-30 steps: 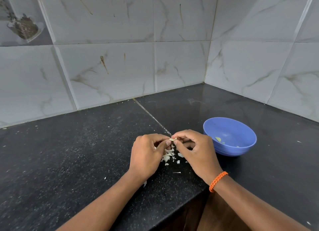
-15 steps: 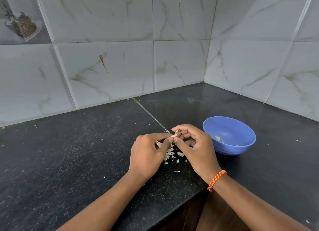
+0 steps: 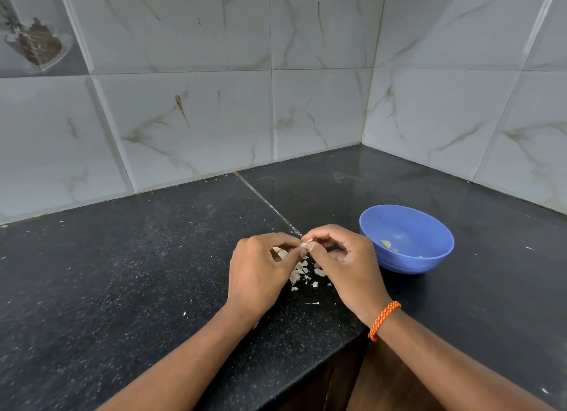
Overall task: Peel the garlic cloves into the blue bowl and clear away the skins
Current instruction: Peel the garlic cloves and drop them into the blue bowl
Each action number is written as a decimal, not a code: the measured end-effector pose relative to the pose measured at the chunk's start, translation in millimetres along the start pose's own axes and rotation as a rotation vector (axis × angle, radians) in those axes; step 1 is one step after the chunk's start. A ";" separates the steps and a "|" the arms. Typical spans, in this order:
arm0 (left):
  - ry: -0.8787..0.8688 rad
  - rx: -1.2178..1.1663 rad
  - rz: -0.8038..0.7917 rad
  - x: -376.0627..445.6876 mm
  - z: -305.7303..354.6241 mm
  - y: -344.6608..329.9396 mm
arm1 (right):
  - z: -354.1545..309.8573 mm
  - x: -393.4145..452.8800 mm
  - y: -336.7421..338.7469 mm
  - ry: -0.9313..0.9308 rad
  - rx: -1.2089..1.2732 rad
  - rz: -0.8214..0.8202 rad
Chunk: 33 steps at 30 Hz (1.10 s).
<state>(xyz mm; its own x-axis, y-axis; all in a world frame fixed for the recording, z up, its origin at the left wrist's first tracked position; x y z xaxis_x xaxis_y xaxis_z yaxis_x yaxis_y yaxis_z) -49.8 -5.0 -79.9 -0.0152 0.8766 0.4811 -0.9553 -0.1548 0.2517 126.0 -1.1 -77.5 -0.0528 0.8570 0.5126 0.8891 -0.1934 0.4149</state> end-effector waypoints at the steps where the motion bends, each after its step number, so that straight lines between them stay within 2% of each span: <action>1: 0.008 -0.017 0.008 0.2 -0.2 0.7 | 0.4 0.1 0.3 0.000 -0.006 0.002; 12: 0.172 -0.423 0.004 -1.5 -0.8 -1.5 | -2.4 -0.4 1.8 0.024 -0.085 0.035; 19: 0.184 -0.403 0.025 -0.3 -4.0 0.3 | -5.0 -1.5 2.3 0.065 -0.156 0.067; 24: 0.104 -0.352 0.007 -0.7 0.0 -2.3 | -5.5 -3.3 1.9 0.123 -0.285 0.130; 33: 0.030 -0.319 0.006 -3.3 4.6 -6.3 | -3.1 -2.7 2.2 0.090 -0.290 0.146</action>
<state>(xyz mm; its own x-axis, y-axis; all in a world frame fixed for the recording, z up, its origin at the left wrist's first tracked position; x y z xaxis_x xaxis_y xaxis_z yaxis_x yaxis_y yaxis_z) -42.4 -9.0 -79.2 -0.0248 0.8897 0.4559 -0.9995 -0.0129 -0.0293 126.7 -5.3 -75.6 0.0147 0.7671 0.6414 0.7246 -0.4501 0.5218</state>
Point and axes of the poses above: each hand's wrist, its own x-axis towards the middle knuckle, its own y-axis out of the back of the hand, z = x × y, the point moved 4 cm from there along x, towards the middle knuckle, and after that the axes turned 14 degrees about -x, right-handed, at the moved point
